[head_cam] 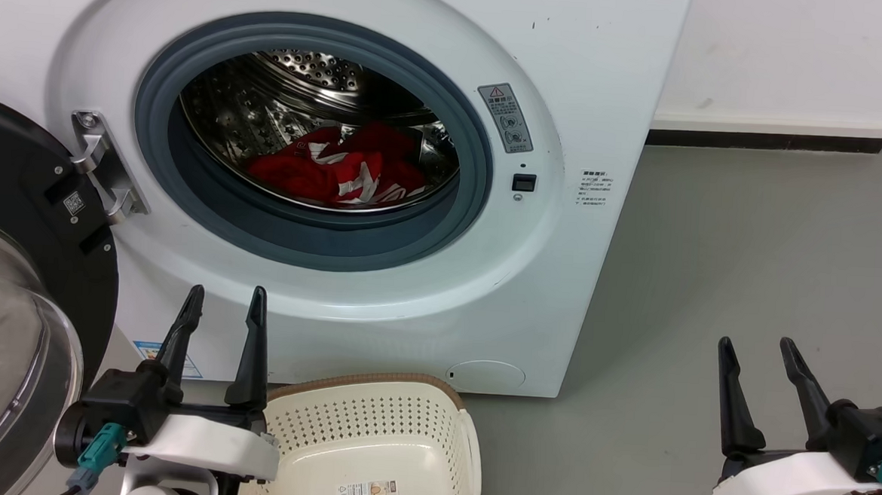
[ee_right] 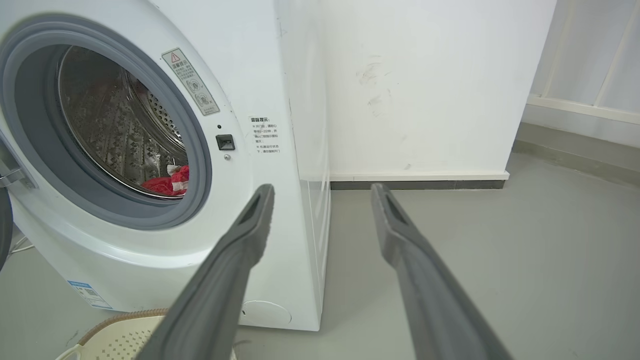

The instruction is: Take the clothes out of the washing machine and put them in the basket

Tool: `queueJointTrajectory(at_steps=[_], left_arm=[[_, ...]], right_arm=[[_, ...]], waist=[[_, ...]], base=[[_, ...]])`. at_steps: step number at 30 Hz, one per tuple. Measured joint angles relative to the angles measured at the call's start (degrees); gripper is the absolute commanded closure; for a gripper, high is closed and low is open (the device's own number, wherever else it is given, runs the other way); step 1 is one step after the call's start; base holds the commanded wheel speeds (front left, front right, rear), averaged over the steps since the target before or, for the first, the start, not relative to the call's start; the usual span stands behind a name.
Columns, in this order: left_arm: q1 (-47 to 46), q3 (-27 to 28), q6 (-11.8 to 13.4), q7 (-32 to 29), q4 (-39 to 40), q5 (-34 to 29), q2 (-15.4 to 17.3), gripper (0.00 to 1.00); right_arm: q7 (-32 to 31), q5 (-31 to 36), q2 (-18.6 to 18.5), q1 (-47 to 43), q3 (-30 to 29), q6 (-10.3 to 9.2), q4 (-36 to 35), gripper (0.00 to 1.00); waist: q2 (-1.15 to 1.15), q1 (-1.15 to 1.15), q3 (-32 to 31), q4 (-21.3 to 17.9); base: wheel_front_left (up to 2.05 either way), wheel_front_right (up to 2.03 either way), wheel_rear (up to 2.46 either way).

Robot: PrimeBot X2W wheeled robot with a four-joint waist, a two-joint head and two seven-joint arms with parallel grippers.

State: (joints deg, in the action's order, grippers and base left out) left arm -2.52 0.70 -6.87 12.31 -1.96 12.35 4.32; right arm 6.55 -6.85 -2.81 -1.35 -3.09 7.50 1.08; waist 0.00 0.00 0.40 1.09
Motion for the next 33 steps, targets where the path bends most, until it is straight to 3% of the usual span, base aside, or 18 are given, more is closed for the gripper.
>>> queueJointTrajectory(at_steps=[23, 33], left_arm=[[0.9, 0.3, 0.5, 2.5, -0.2, -8.7, -0.3, 0.0], [1.0, 0.6, 0.5, 2.8, -0.7, -9.5, -0.6, 0.0]], right_arm=[[1.6, 7.5, 0.0, -0.3, 0.0, 0.0, 0.1, 0.0], [2.1, 7.8, 0.0, -0.3, -0.1, 0.0, 0.7, 0.0]], waist=[[0.0, 0.0, 0.0, 0.5], [0.0, 0.0, 0.4, 0.6]], base=[[0.0, 0.0, 0.0], [0.0, 0.0, 0.0]])
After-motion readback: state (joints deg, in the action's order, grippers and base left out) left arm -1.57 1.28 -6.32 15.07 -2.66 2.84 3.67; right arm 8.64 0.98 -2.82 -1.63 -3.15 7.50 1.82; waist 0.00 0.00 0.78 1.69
